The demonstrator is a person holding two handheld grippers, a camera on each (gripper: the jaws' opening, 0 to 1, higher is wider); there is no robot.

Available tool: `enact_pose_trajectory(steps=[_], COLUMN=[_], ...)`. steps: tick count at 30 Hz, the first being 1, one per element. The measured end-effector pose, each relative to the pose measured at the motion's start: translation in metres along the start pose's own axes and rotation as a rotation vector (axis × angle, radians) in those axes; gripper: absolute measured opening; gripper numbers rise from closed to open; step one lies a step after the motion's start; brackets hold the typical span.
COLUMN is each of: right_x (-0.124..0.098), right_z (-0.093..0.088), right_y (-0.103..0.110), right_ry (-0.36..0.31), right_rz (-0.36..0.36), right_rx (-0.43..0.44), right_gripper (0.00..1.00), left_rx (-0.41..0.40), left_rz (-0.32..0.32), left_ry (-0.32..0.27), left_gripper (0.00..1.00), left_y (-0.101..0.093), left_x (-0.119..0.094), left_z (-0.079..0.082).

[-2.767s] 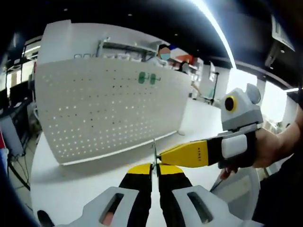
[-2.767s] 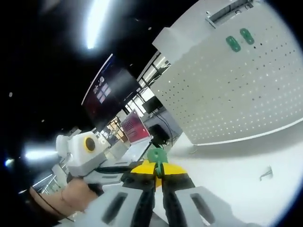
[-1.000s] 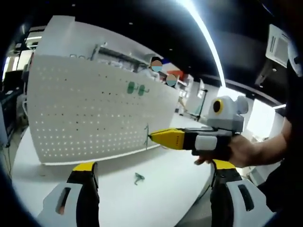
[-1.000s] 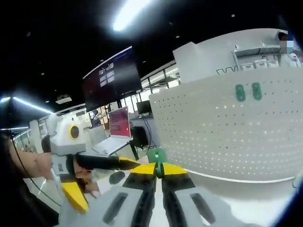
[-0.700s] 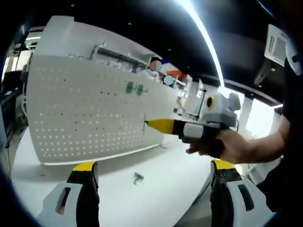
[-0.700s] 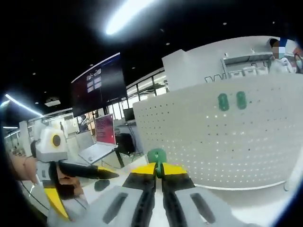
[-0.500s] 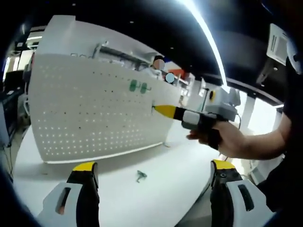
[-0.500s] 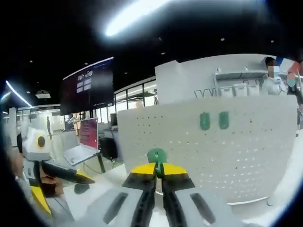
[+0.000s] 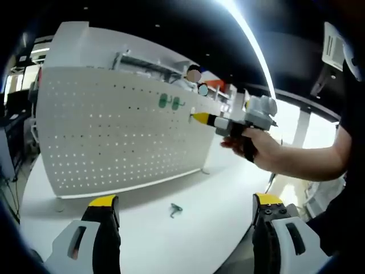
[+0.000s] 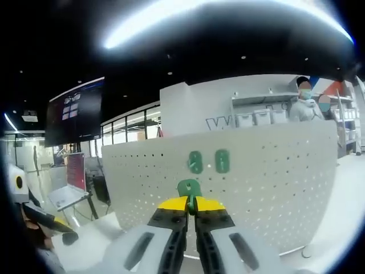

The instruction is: Insert the hook assembly into the mounting plate slot until the hook locks in place.

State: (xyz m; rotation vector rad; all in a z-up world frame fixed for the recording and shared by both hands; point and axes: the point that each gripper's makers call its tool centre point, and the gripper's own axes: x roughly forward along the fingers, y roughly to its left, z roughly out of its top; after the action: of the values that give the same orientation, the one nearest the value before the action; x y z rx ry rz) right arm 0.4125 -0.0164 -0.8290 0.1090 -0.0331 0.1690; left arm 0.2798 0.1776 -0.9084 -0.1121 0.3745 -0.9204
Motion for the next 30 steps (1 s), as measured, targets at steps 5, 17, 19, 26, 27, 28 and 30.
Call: enact_pose_trajectory(steps=[5, 17, 19, 26, 27, 28, 30], right_x=[0.005, 0.020, 0.023, 0.031, 0.032, 0.034, 0.036], right_z=[0.004, 0.012, 0.015, 0.018, 0.018, 0.019, 0.020], right_y=[-0.020, -0.049, -0.052, -0.058, -0.059, -0.059, -0.062], right_ry=[-0.016, -0.043, -0.051, -0.064, -0.065, -0.065, -0.069], right_rz=[-0.046, -0.105, -0.113, -0.134, -0.136, -0.136, -0.142], right_rx=[0.017, 0.016, 0.013, 0.014, 0.010, 0.009, 0.001], right_gripper=[0.00, 0.00, 0.00, 0.00, 0.00, 0.00, 0.00], left_rx=[-0.002, -0.019, -0.019, -0.028, -0.030, -0.032, -0.035], left_rz=[0.002, 0.025, 0.029, 0.040, 0.042, 0.043, 0.044], left_ry=[0.010, 0.026, 0.028, 0.015, 0.016, 0.017, 0.020], left_gripper=[0.96, 0.96, 0.96, 0.95, 0.95, 0.95, 0.95], left_y=[0.002, 0.009, 0.011, 0.014, 0.014, 0.015, 0.015], left_x=[-0.001, -0.003, -0.004, -0.006, -0.006, -0.006, -0.004], left_z=[-0.002, -0.008, -0.009, -0.006, -0.006, -0.006, -0.008])
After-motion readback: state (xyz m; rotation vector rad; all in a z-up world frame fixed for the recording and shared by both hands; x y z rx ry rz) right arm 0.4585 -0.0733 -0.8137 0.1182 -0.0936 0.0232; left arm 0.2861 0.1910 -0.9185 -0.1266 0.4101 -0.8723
